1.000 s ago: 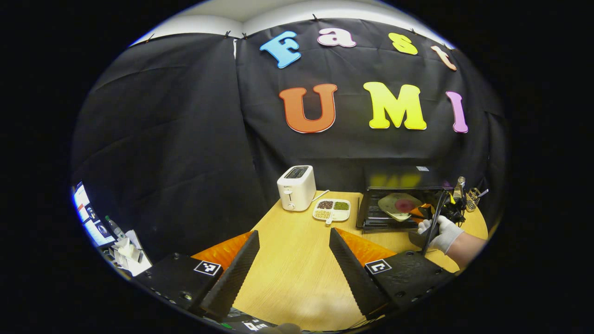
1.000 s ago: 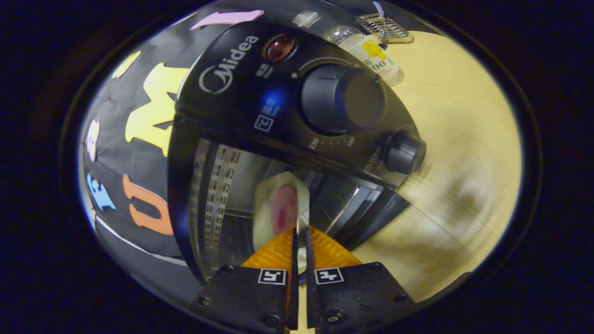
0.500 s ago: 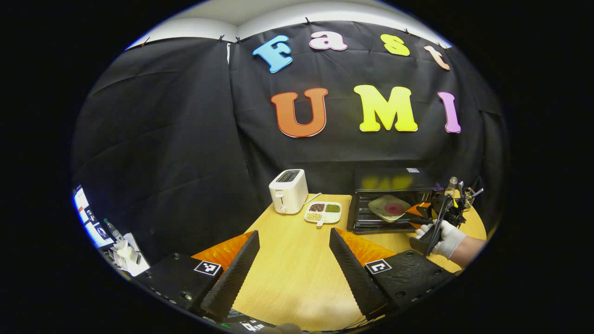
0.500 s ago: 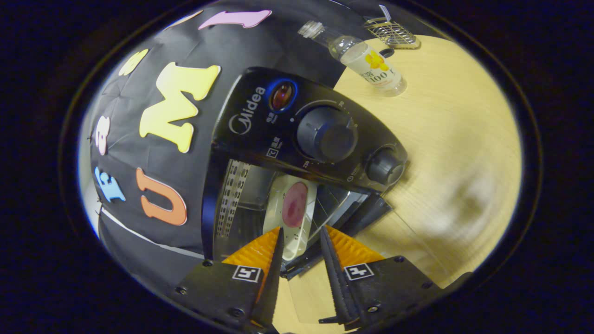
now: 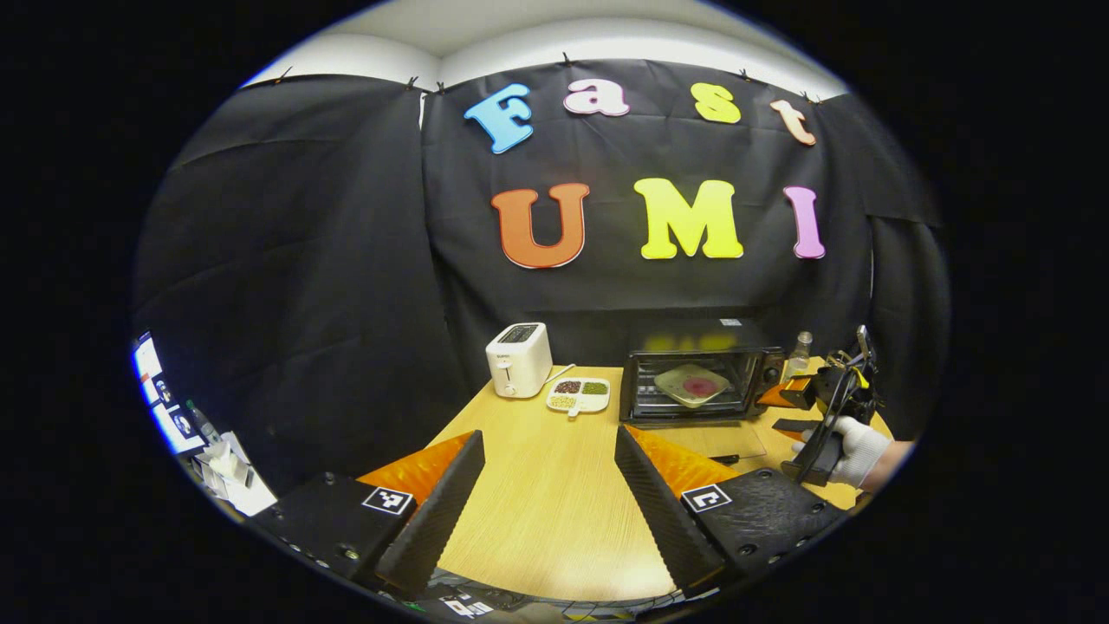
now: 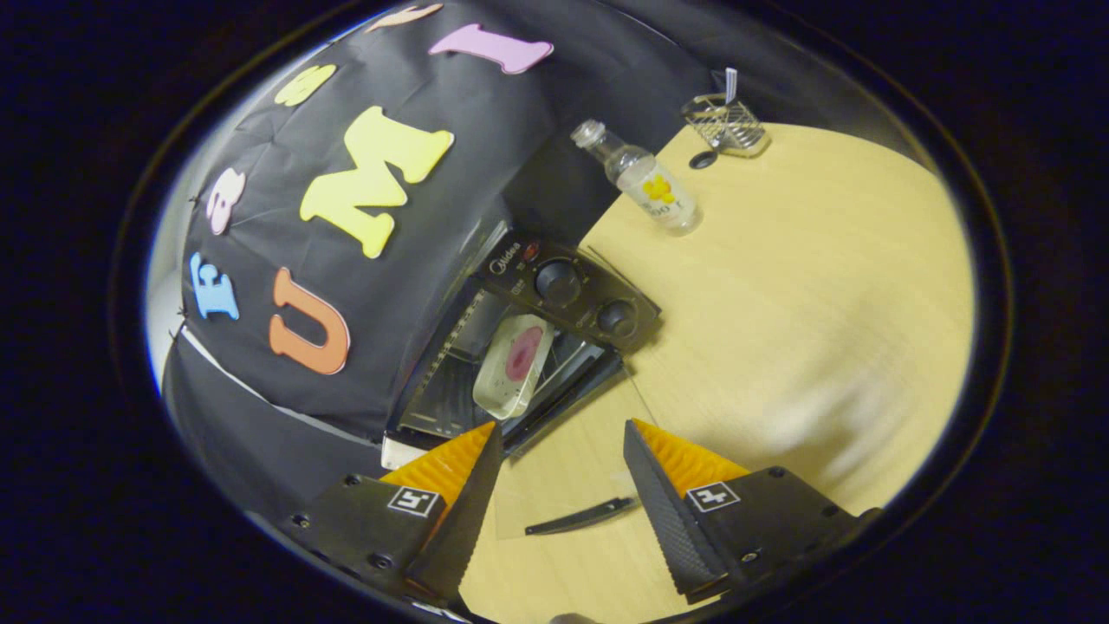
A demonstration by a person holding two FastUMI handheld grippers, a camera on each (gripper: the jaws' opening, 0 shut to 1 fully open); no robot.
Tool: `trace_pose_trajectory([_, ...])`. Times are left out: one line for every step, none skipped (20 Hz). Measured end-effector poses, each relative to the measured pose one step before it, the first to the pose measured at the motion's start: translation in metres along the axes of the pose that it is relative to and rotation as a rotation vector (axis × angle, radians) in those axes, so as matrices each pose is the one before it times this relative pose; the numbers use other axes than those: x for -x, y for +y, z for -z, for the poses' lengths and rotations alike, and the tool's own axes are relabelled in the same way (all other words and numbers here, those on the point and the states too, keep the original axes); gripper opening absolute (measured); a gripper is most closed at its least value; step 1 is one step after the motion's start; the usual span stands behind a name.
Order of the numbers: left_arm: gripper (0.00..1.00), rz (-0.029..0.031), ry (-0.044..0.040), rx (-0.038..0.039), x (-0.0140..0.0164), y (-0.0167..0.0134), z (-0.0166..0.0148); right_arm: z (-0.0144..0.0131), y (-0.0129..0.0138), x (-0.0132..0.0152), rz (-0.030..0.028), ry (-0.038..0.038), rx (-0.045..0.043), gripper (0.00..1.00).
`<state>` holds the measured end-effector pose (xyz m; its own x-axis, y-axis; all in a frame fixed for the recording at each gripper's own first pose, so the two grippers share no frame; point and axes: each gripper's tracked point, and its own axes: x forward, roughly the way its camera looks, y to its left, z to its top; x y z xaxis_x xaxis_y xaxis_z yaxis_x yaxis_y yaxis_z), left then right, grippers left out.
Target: Open the electric oven with the left hand, put the food in, and close the electric oven.
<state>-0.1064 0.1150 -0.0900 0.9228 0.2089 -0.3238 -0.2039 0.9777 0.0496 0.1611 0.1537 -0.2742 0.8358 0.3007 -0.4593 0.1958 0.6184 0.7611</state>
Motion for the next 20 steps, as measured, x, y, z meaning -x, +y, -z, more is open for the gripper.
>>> trace_pose_trajectory([0.97, 0.01591, -0.01749, -0.00495, 0.00862, -0.00027, 0.00005, -0.0049, -0.00245, 0.02172, 0.00313, -0.02496, 0.04302, 0.89])
trace_pose_trajectory([0.97, 0.01948, -0.01114, 0.00091, 0.00739, -0.0036, 0.00144, -0.002, -0.00219, 0.01944, 0.00896, -0.01748, 0.04725, 0.92])
trace_pose_trajectory([0.96, 0.02085, -0.00575, 0.00533, 0.00547, -0.00405, 0.00425, -0.0035, -0.00323, 0.01786, 0.00592, -0.01414, 0.05825, 0.93])
trace_pose_trajectory([0.96, 0.01835, -0.00257, 0.00928, 0.00418, -0.00568, 0.00353, -0.00287, -0.00582, 0.01733, 0.02378, -0.00668, 0.05128, 0.98])
trace_pose_trajectory([0.97, 0.0141, -0.0009, 0.00912, 0.00323, -0.00434, 0.00167, -0.00809, -0.00725, 0.01774, 0.02522, -0.0223, 0.05795, 1.0])
trace_pose_trajectory([0.97, 0.00898, 0.0041, 0.00901, 0.00124, -0.00513, 0.00269, -0.01214, -0.00577, 0.01578, 0.01396, -0.03183, 0.04729, 1.0])
trace_pose_trajectory([0.97, 0.00994, 0.00308, 0.00679, 0.0008, -0.00578, 0.00109, -0.01258, -0.00455, 0.01219, 0.00278, -0.02923, 0.04054, 1.0])
trace_pose_trajectory([0.97, 0.00658, -0.00411, 0.00124, -0.00092, -0.00649, -0.00093, -0.0111, -0.00537, 0.01099, 0.00204, -0.02734, 0.03721, 0.95])
trace_pose_trajectory([0.97, 0.00415, -0.00172, -0.0069, -0.00165, -0.00745, -0.00069, -0.0115, -0.00685, 0.00876, 0.00034, -0.02462, 0.0293, 0.95])
trace_pose_trajectory([0.97, -0.00356, 0.00125, -0.00994, -0.00349, -0.00659, 0.0007, -0.00983, -0.00739, 0.00626, -0.0063, -0.01297, 0.02044, 1.0])
trace_pose_trajectory([0.96, -0.00276, 0.00711, -0.00607, -0.00482, -0.00799, 0.0022, -0.00854, -0.00511, 0.01019, -0.01185, 0.00259, 0.0071, 1.0])
trace_pose_trajectory([0.97, -0.00006, 0.0068, -0.00085, -0.00426, -0.01046, 0.00221, -0.01164, -0.00588, 0.00889, -0.01591, -0.00083, 0.00657, 1.0])
trace_pose_trajectory([0.97, -0.00355, 0.00625, -0.00381, -0.00549, -0.00959, 0.00262, -0.01332, -0.00692, 0.00739, -0.01663, -0.01631, 0.01925, 1.0])
trace_pose_trajectory([0.96, -0.00946, 0.01137, -0.00592, -0.00587, -0.01006, 0.00281, -0.01387, -0.00944, 0.00553, -0.00929, -0.01743, 0.03865, 1.0])
trace_pose_trajectory([0.96, -0.009, 0.01008, -0.00023, -0.00567, -0.01064, 0.0048, -0.01256, -0.00832, 0.00471, -0.01468, -0.00943, 0.04547, 1.0])
trace_pose_trajectory([0.96, -0.00338, 0.01543, 0.00545, -0.00626, -0.01166, 0.00573, -0.01077, -0.00177, 0.00562, -0.02691, -0.02353, 0.04394, 1.0])
trace_pose_trajectory([0.97, -0.00592, 0.01953, -0.00124, -0.00683, -0.01029, 0.00567, -0.00817, -0.00284, 0.00315, -0.02293, -0.01502, 0.03957, 1.0])
trace_pose_trajectory([0.97, -0.00641, 0.01728, -0.0041, -0.00627, -0.00928, 0.0057, -0.00514, -0.00224, 0.00185, -0.02525, -0.00486, 0.0282, 1.0])
trace_pose_trajectory([0.97, -0.00382, 0.01609, -0.00509, -0.00817, -0.00886, 0.00539, -0.00306, -0.00218, 0.00221, -0.01441, -0.00325, 0.03782, 1.0])
trace_pose_trajectory([0.97, 0.00691, 0.0158, -0.00577, -0.00838, -0.01057, 0.00559, -0.0038, -0.00637, 0.00039, -0.0024, 0.00082, 0.02315, 1.0])
